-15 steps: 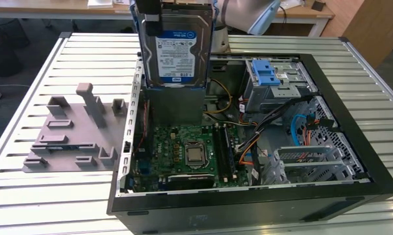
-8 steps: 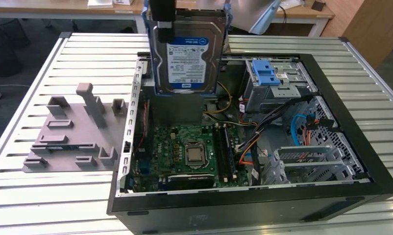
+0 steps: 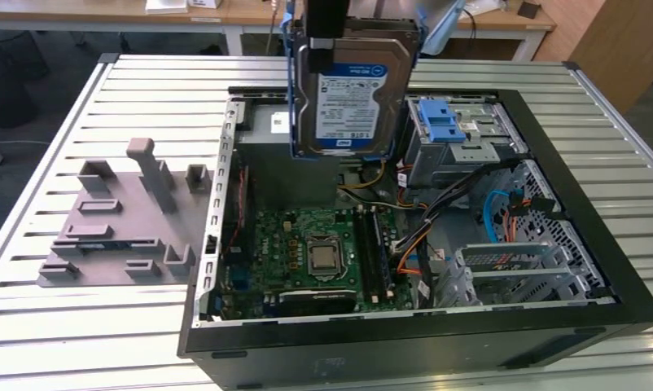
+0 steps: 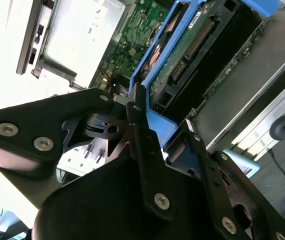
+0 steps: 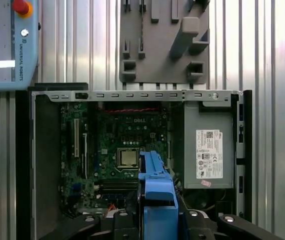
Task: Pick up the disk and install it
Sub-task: 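Pick up the disk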
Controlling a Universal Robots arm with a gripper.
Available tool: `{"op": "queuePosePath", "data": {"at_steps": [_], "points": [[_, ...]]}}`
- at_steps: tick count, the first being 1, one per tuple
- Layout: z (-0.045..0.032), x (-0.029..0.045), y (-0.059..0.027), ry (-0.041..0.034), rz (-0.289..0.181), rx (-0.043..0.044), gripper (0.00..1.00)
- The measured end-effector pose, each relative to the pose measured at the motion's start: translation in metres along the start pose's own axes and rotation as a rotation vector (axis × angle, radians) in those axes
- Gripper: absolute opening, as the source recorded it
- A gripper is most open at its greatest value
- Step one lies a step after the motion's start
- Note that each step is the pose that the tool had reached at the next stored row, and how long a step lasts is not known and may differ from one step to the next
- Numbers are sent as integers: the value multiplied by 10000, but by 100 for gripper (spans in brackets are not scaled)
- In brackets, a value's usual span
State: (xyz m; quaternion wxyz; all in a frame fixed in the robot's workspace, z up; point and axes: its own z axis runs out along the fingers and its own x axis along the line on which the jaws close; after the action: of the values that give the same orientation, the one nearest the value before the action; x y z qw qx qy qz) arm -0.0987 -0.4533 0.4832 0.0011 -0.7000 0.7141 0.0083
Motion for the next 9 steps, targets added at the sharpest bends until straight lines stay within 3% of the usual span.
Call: {"op": "queuePosePath", "data": {"at_steps": [6,9], "points": [[7,1,-176,-1,-1,0,36],[15,2,-212,-2,-1,4,36]]}}
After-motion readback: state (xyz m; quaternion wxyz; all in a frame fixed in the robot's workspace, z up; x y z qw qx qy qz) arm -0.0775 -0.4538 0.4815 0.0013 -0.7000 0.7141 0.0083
